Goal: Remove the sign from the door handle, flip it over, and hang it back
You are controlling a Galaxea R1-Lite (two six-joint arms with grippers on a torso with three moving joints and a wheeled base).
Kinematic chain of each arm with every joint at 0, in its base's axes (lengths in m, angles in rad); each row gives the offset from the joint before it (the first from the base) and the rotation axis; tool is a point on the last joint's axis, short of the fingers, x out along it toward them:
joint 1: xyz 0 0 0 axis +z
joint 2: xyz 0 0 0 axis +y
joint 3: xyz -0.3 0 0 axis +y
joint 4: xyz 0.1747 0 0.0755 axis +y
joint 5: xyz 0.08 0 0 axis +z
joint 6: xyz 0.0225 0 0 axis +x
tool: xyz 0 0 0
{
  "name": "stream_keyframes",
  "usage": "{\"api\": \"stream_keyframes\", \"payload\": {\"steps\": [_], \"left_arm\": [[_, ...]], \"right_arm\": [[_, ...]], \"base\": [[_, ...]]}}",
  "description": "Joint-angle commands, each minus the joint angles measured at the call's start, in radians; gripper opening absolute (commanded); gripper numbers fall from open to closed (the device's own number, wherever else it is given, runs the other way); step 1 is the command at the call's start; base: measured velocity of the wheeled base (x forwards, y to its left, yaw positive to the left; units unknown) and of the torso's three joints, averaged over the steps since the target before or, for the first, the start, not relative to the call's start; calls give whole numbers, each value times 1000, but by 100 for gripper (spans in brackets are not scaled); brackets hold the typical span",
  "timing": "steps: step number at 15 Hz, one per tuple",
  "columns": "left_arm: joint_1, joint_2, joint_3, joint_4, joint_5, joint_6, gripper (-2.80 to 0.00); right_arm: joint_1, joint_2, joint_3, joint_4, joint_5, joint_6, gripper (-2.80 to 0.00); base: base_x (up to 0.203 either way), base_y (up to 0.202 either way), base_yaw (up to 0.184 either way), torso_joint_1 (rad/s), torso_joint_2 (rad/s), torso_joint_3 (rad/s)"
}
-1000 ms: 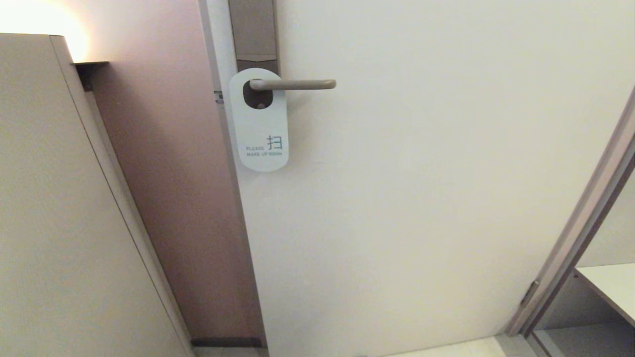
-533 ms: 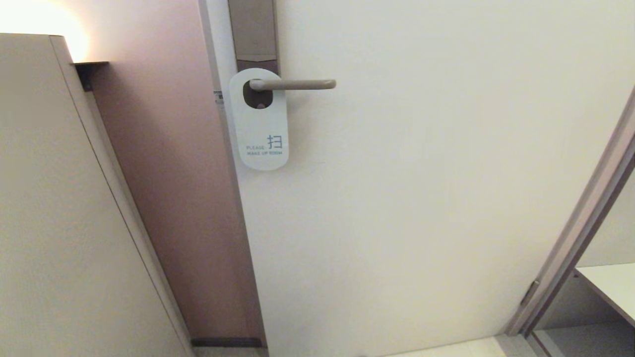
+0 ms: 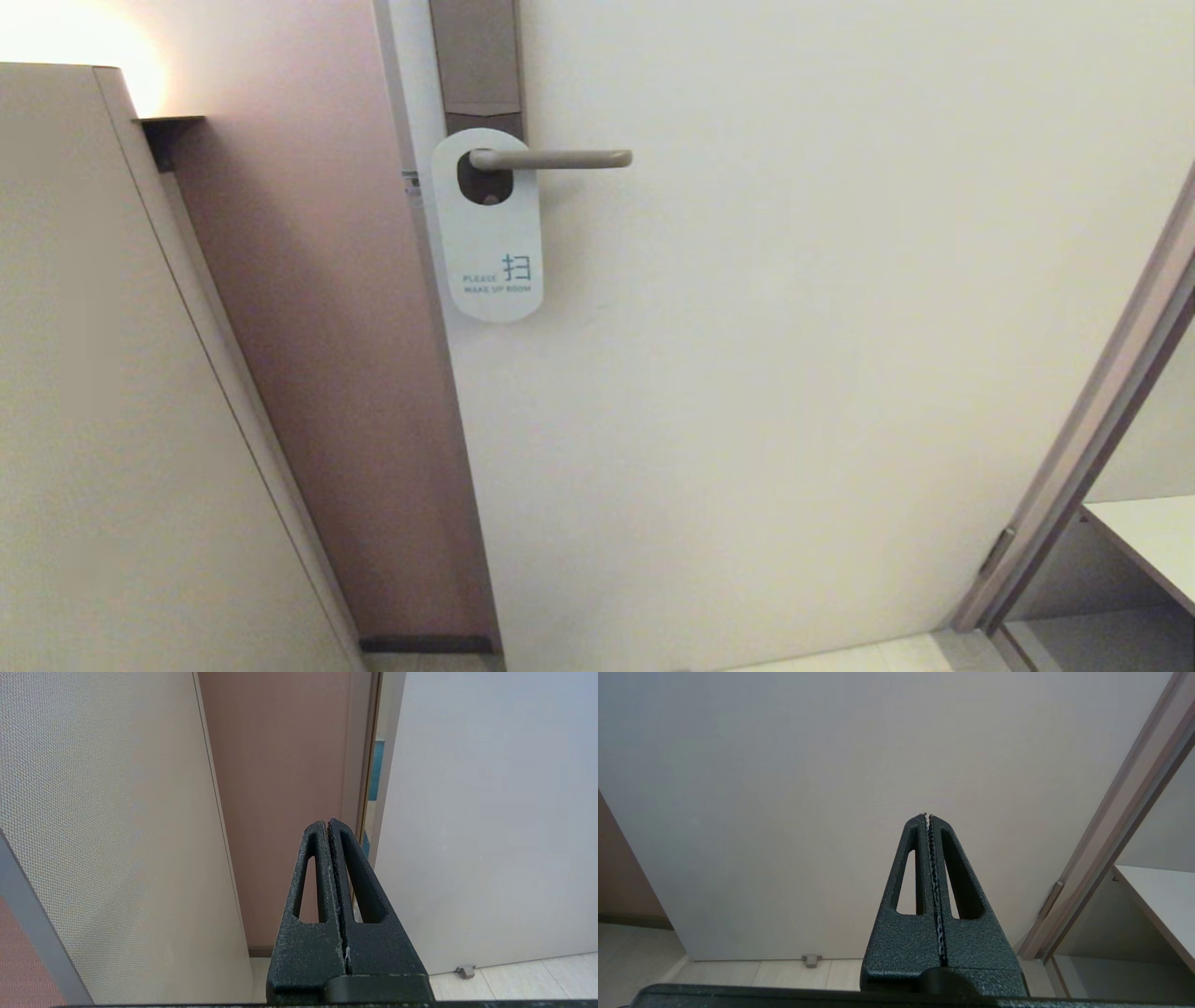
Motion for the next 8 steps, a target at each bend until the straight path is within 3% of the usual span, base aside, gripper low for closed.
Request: {"api": "stream_keyframes", "payload": {"steps": [1, 8], "left_arm": [[0, 0, 0, -1, 1, 0, -280], [0, 0, 0, -1, 1, 0, -280]], "right_arm": [[0, 2, 0, 0, 1, 0, -280], [0, 2, 0, -1, -4, 11, -280]], "base": [[0, 0, 0, 0, 0, 0], [0, 0, 0, 0, 0, 0]]}}
